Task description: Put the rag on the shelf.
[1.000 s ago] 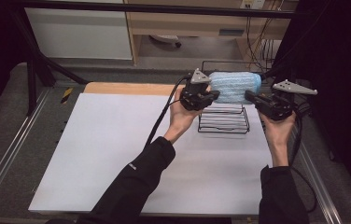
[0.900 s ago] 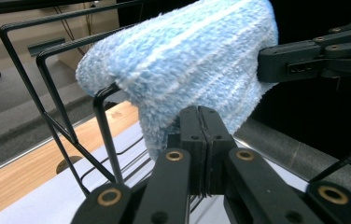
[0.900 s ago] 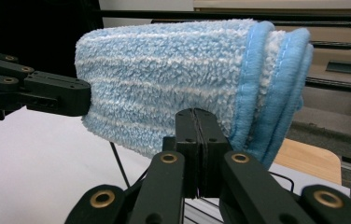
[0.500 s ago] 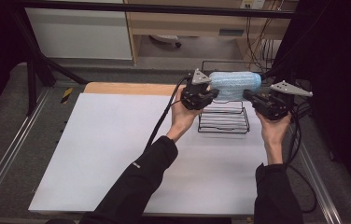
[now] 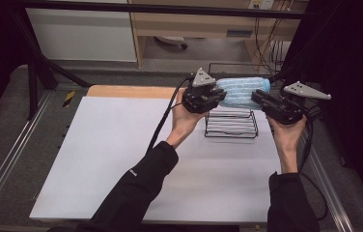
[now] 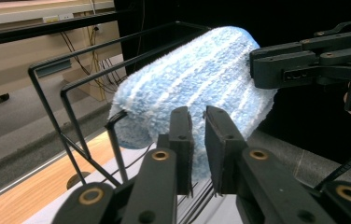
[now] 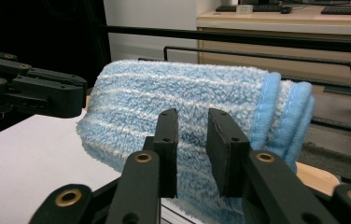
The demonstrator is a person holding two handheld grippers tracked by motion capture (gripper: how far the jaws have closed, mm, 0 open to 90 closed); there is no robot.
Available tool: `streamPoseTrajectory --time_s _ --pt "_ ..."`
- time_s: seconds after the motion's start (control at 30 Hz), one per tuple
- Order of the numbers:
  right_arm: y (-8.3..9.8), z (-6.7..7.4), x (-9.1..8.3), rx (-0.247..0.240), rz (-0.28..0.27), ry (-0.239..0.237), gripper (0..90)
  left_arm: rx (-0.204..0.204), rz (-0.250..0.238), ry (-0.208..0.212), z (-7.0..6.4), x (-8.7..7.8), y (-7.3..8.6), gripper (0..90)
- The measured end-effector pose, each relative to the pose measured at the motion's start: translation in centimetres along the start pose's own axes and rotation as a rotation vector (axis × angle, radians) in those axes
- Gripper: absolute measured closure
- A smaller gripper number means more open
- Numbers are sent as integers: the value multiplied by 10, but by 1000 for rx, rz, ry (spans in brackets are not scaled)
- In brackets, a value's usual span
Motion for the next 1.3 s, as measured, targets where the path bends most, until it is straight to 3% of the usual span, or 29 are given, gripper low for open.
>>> streamPoseTrajectory --time_s 0.23,0.33,0.53,0.8,1.07,1.3 --pt "-7 2 -1 -9 -3 5 667 -17 6 -3 6 -13 -3 709" --pt "-12 4 -2 -9 -6 2 629 -1 6 -19 11 -21 -4 636" --pt "-22 10 -4 -16 -6 -6 554 -14 21 -34 22 -38 -3 517" --pt "-35 20 -6 -15 -21 -23 380 -26 43 -60 39 -67 7 351" --pt "-37 39 -6 -16 -15 -68 130 -24 76 -97 61 -106 35 199" --pt "-24 64 -4 -37 14 -111 45 -8 127 -148 84 -142 77 106"
Point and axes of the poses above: each handheld gripper's, and its own axes: x roughly forward along the jaws, y roughly out of its underside, z roughly to its left, the point moved 6 cm from there along x, roughly forward along the jaws, and after that the axes turned 13 degrees about -x, right-handed, at the moved point
